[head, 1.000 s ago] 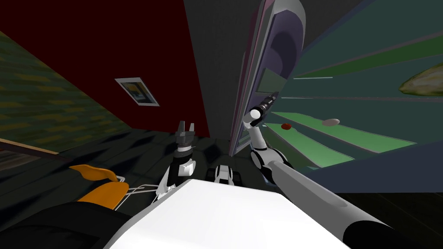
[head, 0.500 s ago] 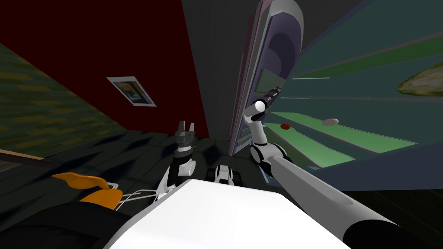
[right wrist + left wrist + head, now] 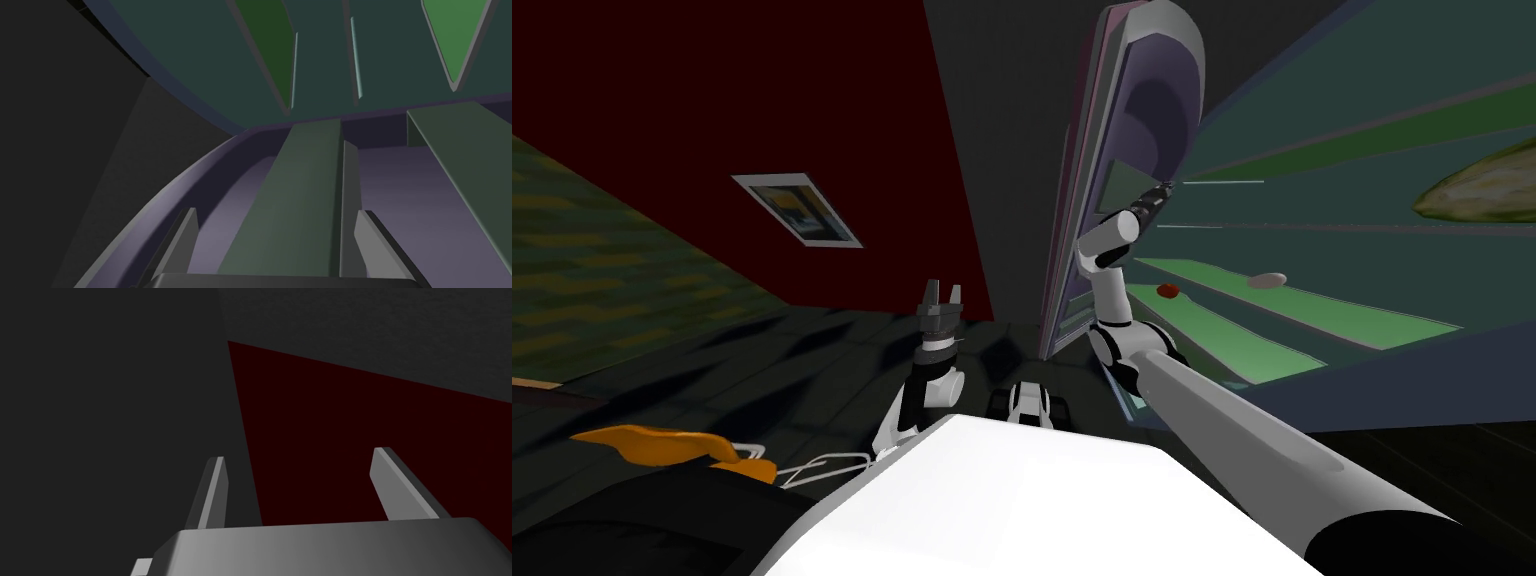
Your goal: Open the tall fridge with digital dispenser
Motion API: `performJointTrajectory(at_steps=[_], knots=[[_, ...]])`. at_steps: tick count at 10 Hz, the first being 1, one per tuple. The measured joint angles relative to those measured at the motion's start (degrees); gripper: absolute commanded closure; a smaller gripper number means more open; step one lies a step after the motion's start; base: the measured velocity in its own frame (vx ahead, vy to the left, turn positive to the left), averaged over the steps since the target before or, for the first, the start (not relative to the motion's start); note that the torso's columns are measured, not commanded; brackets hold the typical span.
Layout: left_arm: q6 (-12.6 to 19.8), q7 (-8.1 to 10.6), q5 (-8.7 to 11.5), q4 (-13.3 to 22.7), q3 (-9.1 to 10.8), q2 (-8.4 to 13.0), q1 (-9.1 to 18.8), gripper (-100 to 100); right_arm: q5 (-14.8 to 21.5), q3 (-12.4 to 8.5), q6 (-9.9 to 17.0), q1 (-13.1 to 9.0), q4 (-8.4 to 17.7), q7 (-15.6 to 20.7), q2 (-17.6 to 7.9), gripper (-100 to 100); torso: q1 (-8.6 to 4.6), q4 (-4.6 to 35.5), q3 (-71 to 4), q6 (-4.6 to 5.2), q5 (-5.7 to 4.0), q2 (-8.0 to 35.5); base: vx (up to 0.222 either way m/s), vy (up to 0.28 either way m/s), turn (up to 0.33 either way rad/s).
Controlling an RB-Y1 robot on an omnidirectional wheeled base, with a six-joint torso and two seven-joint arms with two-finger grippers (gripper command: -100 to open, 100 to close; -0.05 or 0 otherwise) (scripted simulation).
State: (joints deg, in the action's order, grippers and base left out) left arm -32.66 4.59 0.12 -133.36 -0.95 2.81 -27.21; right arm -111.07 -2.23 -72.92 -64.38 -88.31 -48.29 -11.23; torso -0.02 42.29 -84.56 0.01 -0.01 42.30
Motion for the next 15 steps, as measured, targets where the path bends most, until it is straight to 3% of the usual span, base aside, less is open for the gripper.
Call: performJointTrajectory(at_steps=[4, 10, 15], knots=[[0.00, 0.00, 0.00, 0.00, 0.00, 0.00, 0.00, 0, -4.58, -0.88, -2.81, -4.18, -0.27, 5.62, -0.18, -100, 0.03, 0.00, -0.01, -0.01, 0.01, -0.01, 0.021, 0.024, -0.064], [0.00, 0.00, 0.00, 0.00, 0.00, 0.00, 0.00, 0, -11.04, -2.09, -6.49, -8.80, -1.18, 13.31, 0.04, -100, 0.01, 0.00, 0.00, 0.00, 0.00, -0.01, 0.020, 0.019, -0.079], [0.00, 0.00, 0.00, 0.00, 0.00, 0.00, 0.00, 0, -18.23, -3.48, -10.40, -13.59, -1.87, 21.56, 1.49, -100, 0.04, -0.01, -0.01, -0.02, 0.01, -0.02, 0.017, 0.022, -0.103]])
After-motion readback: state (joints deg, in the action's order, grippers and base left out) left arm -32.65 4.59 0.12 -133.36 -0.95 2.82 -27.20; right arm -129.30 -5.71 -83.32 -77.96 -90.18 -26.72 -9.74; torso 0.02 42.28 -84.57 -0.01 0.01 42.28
